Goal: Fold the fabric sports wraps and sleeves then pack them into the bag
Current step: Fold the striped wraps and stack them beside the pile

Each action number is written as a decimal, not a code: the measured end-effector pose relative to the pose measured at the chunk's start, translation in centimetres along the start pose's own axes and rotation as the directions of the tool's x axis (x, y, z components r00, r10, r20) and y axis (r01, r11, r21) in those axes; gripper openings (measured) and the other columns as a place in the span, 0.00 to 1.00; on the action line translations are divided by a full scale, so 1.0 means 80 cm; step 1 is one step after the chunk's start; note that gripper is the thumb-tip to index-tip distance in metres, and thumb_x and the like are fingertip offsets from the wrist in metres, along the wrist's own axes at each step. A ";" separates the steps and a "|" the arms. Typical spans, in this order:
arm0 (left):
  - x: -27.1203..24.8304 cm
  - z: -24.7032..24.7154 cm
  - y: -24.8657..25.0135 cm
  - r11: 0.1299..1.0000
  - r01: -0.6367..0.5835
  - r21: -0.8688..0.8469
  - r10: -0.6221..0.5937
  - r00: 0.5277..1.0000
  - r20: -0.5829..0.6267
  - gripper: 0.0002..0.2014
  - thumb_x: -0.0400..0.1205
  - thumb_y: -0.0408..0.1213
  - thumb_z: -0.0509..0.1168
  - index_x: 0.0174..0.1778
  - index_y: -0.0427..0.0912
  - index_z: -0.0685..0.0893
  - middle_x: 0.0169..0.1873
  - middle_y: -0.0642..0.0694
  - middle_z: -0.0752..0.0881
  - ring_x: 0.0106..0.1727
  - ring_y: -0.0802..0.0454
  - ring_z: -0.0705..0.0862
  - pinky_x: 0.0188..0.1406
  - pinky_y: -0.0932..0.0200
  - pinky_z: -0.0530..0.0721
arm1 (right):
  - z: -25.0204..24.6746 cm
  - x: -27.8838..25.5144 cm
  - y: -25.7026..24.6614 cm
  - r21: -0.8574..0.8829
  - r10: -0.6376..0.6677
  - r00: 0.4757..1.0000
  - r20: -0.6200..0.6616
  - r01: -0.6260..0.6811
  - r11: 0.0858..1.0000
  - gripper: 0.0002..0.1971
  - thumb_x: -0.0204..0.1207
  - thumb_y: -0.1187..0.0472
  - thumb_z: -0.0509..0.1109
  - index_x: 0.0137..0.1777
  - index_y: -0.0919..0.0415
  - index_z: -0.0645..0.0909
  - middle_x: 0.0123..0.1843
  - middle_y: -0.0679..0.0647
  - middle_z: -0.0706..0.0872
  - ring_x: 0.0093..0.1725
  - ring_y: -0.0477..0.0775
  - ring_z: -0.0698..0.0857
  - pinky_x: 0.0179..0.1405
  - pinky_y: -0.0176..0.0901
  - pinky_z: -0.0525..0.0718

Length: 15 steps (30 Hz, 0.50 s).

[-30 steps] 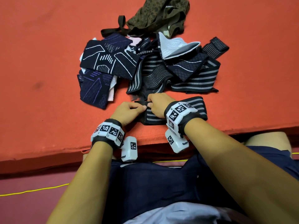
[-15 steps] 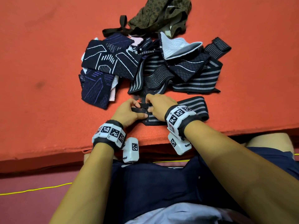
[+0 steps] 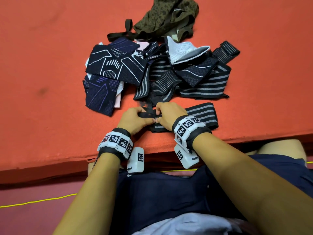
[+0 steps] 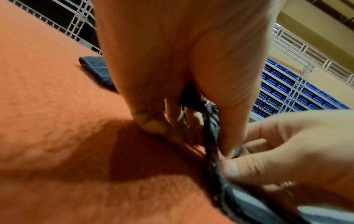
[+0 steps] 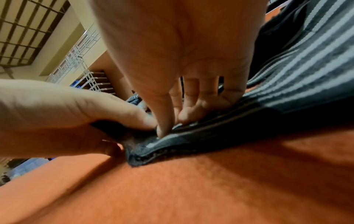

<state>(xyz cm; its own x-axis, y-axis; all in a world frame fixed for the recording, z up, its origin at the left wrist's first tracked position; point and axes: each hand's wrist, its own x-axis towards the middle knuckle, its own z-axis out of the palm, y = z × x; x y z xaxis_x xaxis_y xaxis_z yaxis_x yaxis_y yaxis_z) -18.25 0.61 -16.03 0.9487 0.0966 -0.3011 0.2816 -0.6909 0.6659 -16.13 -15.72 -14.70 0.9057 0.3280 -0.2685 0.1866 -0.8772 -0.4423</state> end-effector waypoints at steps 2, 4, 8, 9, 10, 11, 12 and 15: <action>0.000 0.001 0.004 0.993 -0.004 -0.119 0.002 1.000 -0.015 0.12 0.75 0.43 0.78 0.42 0.40 0.85 0.32 0.52 0.85 0.33 0.54 0.82 0.35 0.60 0.80 | 0.001 -0.003 0.005 0.044 0.049 0.999 -0.004 -0.049 0.998 0.11 0.78 0.49 0.75 0.52 0.48 0.77 0.45 0.47 0.81 0.50 0.55 0.81 0.44 0.48 0.72; -0.002 0.003 0.013 0.973 0.000 -0.231 -0.006 1.000 -0.026 0.10 0.78 0.43 0.75 0.43 0.41 0.84 0.31 0.51 0.84 0.31 0.54 0.83 0.30 0.59 0.82 | 0.003 -0.005 0.007 0.061 0.063 0.998 -0.001 -0.062 0.996 0.11 0.77 0.47 0.75 0.53 0.48 0.78 0.45 0.46 0.81 0.49 0.55 0.80 0.45 0.48 0.71; -0.008 0.009 0.031 0.900 0.022 -0.436 0.002 0.999 0.054 0.14 0.86 0.45 0.67 0.42 0.38 0.82 0.26 0.48 0.83 0.26 0.53 0.84 0.30 0.56 0.86 | 0.001 -0.011 0.012 0.092 0.051 0.999 -0.003 -0.050 0.995 0.10 0.79 0.48 0.71 0.57 0.47 0.80 0.47 0.47 0.86 0.52 0.56 0.83 0.46 0.47 0.72; -0.008 0.011 0.034 0.868 0.045 -0.495 -0.005 0.997 0.083 0.16 0.88 0.46 0.64 0.43 0.36 0.83 0.26 0.46 0.84 0.26 0.52 0.85 0.30 0.58 0.86 | 0.000 -0.013 0.014 0.084 0.047 0.999 0.003 -0.047 0.995 0.10 0.80 0.51 0.68 0.59 0.47 0.80 0.49 0.49 0.87 0.54 0.58 0.84 0.46 0.48 0.73; -0.008 0.014 0.037 0.840 0.066 -0.539 -0.014 0.995 0.101 0.17 0.89 0.45 0.61 0.44 0.34 0.83 0.27 0.44 0.84 0.26 0.52 0.85 0.29 0.60 0.87 | -0.003 -0.016 0.015 0.082 0.040 0.999 0.013 -0.041 0.996 0.09 0.81 0.54 0.66 0.60 0.48 0.80 0.51 0.51 0.88 0.55 0.60 0.85 0.46 0.49 0.75; -0.007 0.016 0.038 0.830 0.069 -0.553 -0.013 0.995 0.104 0.17 0.90 0.43 0.59 0.44 0.33 0.83 0.29 0.43 0.83 0.25 0.53 0.85 0.28 0.62 0.87 | -0.004 -0.017 0.016 0.101 0.040 0.999 0.023 -0.042 0.994 0.07 0.81 0.55 0.64 0.57 0.49 0.80 0.50 0.52 0.88 0.53 0.60 0.86 0.47 0.50 0.78; -0.006 0.020 0.037 0.840 0.053 -0.540 0.001 0.995 0.099 0.15 0.90 0.38 0.59 0.44 0.34 0.83 0.30 0.43 0.82 0.25 0.55 0.84 0.28 0.64 0.86 | -0.006 -0.019 0.018 0.136 0.045 0.998 0.036 -0.050 0.989 0.04 0.80 0.54 0.65 0.51 0.48 0.80 0.46 0.51 0.88 0.50 0.59 0.88 0.49 0.50 0.81; -0.005 0.027 0.029 0.895 -0.020 -0.445 0.071 0.992 0.099 0.07 0.86 0.26 0.64 0.43 0.39 0.80 0.32 0.45 0.81 0.26 0.59 0.82 0.30 0.65 0.84 | -0.012 -0.020 0.026 0.239 0.009 0.997 0.073 -0.026 0.971 0.04 0.78 0.58 0.69 0.42 0.49 0.80 0.36 0.46 0.86 0.40 0.53 0.88 0.45 0.45 0.84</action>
<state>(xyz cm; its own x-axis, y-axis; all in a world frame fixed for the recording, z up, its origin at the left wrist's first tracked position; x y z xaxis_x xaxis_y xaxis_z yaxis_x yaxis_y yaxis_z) -18.28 -2.58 -15.85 0.9473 -0.0246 -0.3194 0.2976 -0.3013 0.9059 -16.79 -18.38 -14.34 0.8770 0.3453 -0.3342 0.0665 -0.7760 -0.6273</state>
